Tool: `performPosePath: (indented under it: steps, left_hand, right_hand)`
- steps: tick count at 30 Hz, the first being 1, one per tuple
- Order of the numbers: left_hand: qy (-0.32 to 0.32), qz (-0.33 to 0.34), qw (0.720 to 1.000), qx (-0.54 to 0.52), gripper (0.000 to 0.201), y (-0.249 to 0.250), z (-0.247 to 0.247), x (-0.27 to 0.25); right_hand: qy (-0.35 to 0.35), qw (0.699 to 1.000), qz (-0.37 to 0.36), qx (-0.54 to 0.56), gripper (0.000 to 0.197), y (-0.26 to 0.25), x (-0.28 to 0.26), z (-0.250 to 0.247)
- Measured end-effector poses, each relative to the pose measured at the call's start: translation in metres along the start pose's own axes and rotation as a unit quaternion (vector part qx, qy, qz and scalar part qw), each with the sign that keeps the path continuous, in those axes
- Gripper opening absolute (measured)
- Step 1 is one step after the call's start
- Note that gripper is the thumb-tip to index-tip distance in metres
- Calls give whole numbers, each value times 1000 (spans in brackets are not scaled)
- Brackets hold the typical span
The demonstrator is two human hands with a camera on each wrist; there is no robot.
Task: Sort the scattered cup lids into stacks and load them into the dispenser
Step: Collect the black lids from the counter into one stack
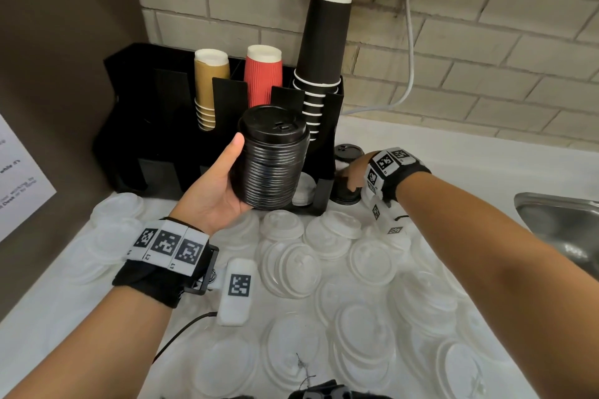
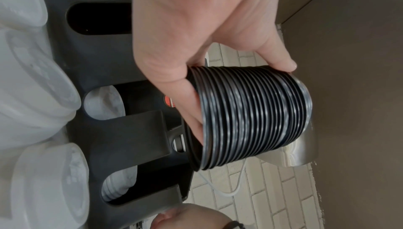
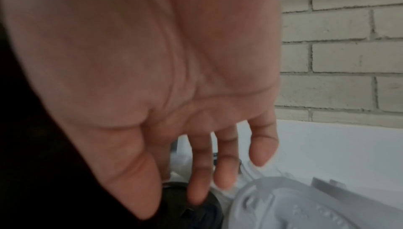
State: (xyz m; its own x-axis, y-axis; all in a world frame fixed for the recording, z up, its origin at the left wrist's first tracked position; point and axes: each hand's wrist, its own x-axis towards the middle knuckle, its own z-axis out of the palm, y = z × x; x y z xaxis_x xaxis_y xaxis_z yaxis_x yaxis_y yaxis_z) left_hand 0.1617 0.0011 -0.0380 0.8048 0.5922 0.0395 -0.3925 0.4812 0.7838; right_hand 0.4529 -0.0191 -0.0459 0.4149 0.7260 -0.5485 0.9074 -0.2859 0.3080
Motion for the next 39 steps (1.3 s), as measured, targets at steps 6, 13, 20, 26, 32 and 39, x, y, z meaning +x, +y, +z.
performPosePath:
  steps: [6,13,20,26,32,39]
  left_hand:
    - [13,-7,1000,-2,53,-3,-1,1]
    - [17,-16,1000,7,56,0,-2,5]
    - [-5,-29,1000,8,57,-4,-4,7]
    - [-30,-55,998,6,60,-20,6,7]
    - [-38,-76,996,17,47,-35,22,4]
    - [19,-98,995,28,64,-44,35,0]
  right_hand:
    - [35,996,20,81,93,-1,10,-2]
    - [61,995,-42,60,82,-7,21,15]
    - [109,946,-23,304,53,29,-16,2]
    - [136,768,-123,613,33,47,-80,11]
    - [256,640,-257,677,33,18,-148,24]
    - [334,710,-293,547,37,-20,-186,15]
